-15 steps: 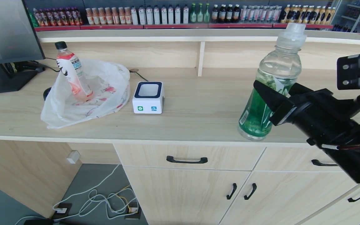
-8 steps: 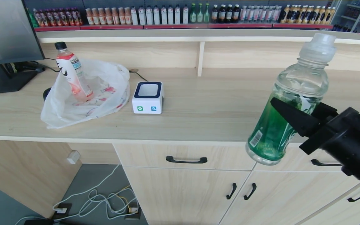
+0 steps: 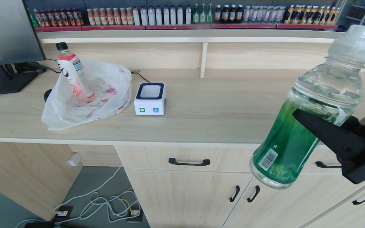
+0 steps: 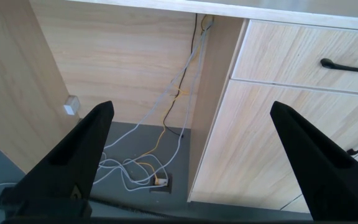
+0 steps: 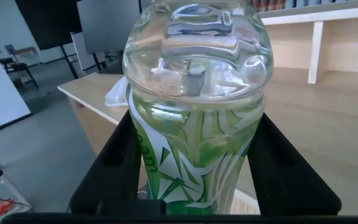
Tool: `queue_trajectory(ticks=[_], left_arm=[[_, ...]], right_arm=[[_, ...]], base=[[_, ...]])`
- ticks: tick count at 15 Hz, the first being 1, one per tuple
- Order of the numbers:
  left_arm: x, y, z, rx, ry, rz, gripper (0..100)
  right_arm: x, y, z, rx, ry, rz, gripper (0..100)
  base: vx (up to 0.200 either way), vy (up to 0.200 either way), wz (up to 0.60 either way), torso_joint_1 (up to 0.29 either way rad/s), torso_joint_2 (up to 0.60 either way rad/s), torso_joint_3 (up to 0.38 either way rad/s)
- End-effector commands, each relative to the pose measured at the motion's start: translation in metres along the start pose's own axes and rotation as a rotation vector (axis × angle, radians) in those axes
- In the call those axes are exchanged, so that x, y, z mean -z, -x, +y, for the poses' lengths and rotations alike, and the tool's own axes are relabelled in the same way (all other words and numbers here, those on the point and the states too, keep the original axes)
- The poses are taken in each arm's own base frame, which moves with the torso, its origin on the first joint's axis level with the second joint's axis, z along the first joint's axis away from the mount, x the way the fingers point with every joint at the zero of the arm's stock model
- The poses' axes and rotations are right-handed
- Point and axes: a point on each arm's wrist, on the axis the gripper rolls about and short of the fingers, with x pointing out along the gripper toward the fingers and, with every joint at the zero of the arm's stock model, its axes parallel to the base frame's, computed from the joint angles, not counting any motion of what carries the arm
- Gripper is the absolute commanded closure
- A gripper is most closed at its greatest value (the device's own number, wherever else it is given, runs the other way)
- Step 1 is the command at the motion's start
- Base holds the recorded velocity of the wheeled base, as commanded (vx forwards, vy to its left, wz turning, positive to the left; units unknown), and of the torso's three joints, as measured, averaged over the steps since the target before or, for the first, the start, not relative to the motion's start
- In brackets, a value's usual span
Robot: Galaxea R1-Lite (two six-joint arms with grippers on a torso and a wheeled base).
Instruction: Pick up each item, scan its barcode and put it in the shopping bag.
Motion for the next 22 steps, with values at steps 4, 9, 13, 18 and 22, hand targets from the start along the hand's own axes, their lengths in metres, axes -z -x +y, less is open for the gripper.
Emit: queue_trajectory(ticks=[4, 9, 13, 18, 22], left_arm=[[0.0, 0.0, 0.0, 0.0, 0.0, -0.001, 0], [0.0, 0.0, 0.0, 0.0, 0.0, -0.001, 0], [0.0, 0.0, 0.0, 0.0, 0.0, -0.001, 0], [0.0, 0.0, 0.0, -0.001, 0.0, -0.001, 0], [0.0, 0.0, 0.0, -0.001, 0.0, -0.001, 0]], right_arm=[[-0.009, 0.003, 0.004, -0.091, -0.106, -0.021, 100], [-0.013, 0.001, 0.006, -0.141, -0.128, -0.028, 100], [-0.017, -0.006, 0.005, -0.19, -0.152, -0.031, 100], [-0.025, -0.016, 0.005, -0.262, -0.228, -0.04, 100], [-0.03, -0.024, 0.004, -0.284, -0.252, -0.05, 100]], base=[[0.0, 0.0, 0.0, 0.0, 0.0, 0.0], [0.0, 0.0, 0.0, 0.0, 0.0, 0.0], [0.0, 0.0, 0.0, 0.0, 0.0, 0.0], [0.0, 0.0, 0.0, 0.0, 0.0, 0.0], [0.0, 0.0, 0.0, 0.0, 0.0, 0.0]])
